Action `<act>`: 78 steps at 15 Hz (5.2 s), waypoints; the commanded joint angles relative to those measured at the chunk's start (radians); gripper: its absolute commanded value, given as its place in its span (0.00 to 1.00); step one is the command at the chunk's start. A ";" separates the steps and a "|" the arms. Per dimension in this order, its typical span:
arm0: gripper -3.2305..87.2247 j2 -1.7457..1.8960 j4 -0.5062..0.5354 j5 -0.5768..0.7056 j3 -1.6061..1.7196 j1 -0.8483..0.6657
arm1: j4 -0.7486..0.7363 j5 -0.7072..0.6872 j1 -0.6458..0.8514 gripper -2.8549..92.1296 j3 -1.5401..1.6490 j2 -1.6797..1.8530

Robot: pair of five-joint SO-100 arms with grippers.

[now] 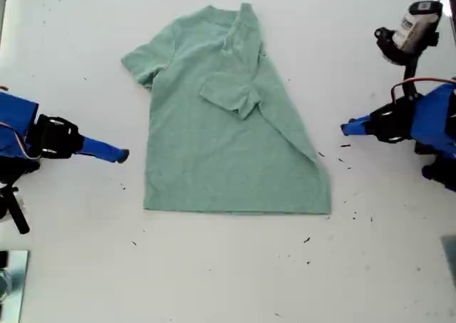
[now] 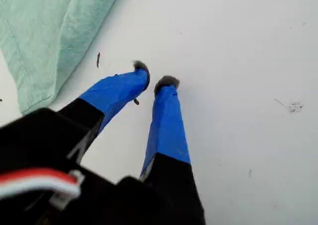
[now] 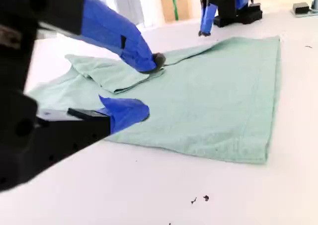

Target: Fold t shirt

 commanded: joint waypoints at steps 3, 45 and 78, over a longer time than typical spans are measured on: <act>0.03 0.008 0.003 0.006 0.005 -0.071 | -0.031 0.561 0.028 0.06 0.057 0.005; 0.25 -1.871 -0.046 0.678 -1.114 -0.943 | -0.031 0.476 0.015 0.06 0.057 0.005; 0.03 -1.746 0.018 0.529 -1.473 -0.413 | -0.031 0.502 -0.011 0.06 0.054 0.005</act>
